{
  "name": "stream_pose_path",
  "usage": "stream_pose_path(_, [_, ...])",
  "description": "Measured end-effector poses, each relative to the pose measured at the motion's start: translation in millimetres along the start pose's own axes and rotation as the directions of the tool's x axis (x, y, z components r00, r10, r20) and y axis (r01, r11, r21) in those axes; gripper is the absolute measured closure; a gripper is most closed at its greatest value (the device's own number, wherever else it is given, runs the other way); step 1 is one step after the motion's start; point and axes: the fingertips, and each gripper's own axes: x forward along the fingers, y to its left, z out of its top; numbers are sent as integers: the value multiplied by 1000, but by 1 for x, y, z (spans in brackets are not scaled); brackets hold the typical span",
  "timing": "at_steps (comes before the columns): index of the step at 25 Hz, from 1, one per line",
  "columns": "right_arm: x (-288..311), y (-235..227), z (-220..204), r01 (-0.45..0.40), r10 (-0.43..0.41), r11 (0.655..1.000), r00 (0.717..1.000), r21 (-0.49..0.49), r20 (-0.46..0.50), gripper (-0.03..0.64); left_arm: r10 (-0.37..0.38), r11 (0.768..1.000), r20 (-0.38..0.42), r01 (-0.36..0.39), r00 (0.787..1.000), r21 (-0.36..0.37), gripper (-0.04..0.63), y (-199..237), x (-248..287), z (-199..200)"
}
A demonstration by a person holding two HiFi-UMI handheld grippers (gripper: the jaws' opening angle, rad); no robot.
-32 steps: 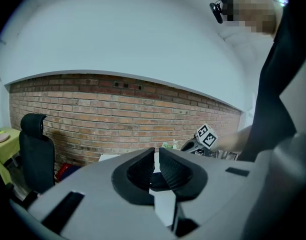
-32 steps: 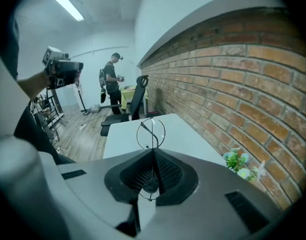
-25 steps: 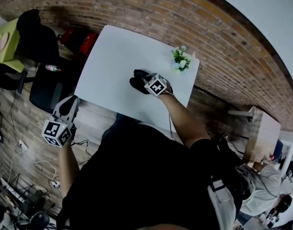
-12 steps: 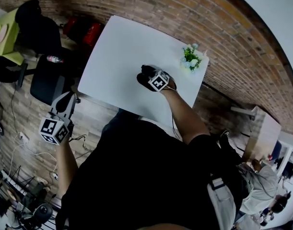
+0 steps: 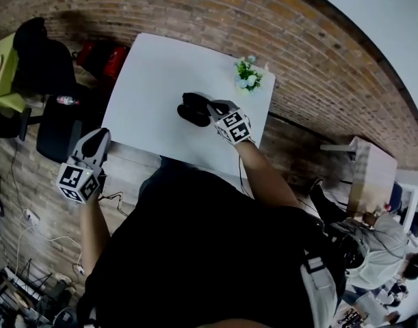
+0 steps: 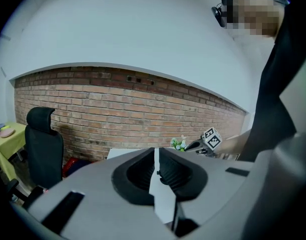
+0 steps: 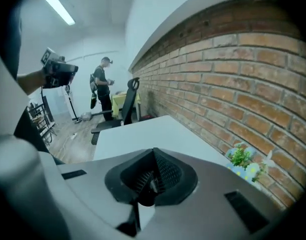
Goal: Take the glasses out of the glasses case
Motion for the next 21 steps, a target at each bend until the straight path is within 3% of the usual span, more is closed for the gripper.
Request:
stream_pose_path(10, [-120, 17, 50, 67, -64, 998, 975, -7, 213, 600, -71, 996, 63, 67, 995, 56, 560, -77, -2, 5])
stream_pose_path(21, [-189, 30, 42, 89, -86, 996, 955, 3, 284, 601, -89, 994, 76, 83, 993, 72, 560, -135, -17, -7])
